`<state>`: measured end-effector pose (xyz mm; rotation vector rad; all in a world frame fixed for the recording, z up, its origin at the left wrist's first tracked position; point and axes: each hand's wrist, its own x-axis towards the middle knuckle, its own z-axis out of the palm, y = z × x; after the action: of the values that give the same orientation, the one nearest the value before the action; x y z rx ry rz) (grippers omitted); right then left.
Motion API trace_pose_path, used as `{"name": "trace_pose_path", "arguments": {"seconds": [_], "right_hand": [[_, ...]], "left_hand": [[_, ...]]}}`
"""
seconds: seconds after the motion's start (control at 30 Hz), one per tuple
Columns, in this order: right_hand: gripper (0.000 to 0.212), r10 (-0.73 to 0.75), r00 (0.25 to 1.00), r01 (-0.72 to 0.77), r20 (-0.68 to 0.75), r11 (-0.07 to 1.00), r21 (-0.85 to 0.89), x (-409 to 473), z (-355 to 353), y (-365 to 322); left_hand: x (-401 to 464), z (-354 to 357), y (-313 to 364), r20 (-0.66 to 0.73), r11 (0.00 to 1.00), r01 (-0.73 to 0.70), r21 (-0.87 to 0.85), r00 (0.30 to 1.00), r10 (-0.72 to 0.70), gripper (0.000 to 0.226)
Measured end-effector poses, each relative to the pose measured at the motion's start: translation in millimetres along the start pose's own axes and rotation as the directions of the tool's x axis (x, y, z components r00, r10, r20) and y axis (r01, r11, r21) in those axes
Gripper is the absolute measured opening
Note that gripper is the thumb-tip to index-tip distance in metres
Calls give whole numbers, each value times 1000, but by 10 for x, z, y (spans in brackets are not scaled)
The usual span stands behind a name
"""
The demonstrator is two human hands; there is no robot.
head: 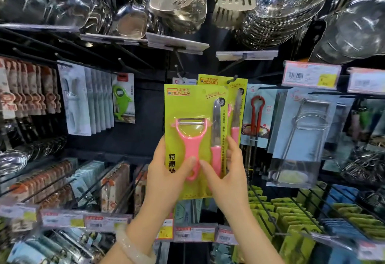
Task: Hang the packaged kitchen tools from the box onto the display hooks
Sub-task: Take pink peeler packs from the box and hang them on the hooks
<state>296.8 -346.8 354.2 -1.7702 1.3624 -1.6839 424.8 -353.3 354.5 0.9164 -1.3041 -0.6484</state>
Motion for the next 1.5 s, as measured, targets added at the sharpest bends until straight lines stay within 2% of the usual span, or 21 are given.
{"name": "trace_pose_path", "arguments": {"seconds": [0.13,0.27,0.4,0.5,0.63,0.87,0.93,1.07,1.23,1.3,1.37,1.43,1.5], "right_hand": [[82,-2,995,4,-95,1000,17,57,-162,-8],[80,20,986,-22,-165,1000,-8,188,-314,-25],[87,7,987,-15,-159,999,-45,261,-404,-30],[86,-1,990,-10,-142,997,-77,291,-424,36],[86,29,990,-43,-136,994,-102,328,-405,101],[84,46,994,-63,-102,983,-172,547,-329,125],[81,59,995,-76,-84,971,-224,632,-306,108],[82,109,992,-121,-60,956,-268,784,-259,129],[90,160,987,-156,-21,911,-383,808,-223,273],[85,156,988,-144,-13,866,-480,691,-239,356],[76,149,989,-123,0,817,-563,493,-281,425],[69,135,991,-103,-1,749,-654,250,-365,520],[64,114,993,-103,-35,661,-743,-13,-518,635]], "left_hand": [[88,188,140,72,999,-46,-6,996,47,70],[204,362,222,109,998,-60,-14,992,61,69],[278,464,224,119,998,-49,-38,991,54,86],[300,498,172,116,999,-18,-47,993,24,83],[338,525,110,115,1000,-6,-24,993,8,91],[409,630,71,127,984,-91,154,989,72,74],[494,668,41,160,974,-75,215,986,40,71],[666,727,-51,243,944,-23,329,968,-61,80],[620,746,-168,291,820,39,571,924,-247,74],[476,755,-246,292,748,2,664,920,-262,77],[288,765,-291,344,676,-103,730,910,-233,79],[93,811,-324,461,627,-259,735,869,-182,76],[-97,906,-341,579,619,-385,685,803,-140,74]]}}
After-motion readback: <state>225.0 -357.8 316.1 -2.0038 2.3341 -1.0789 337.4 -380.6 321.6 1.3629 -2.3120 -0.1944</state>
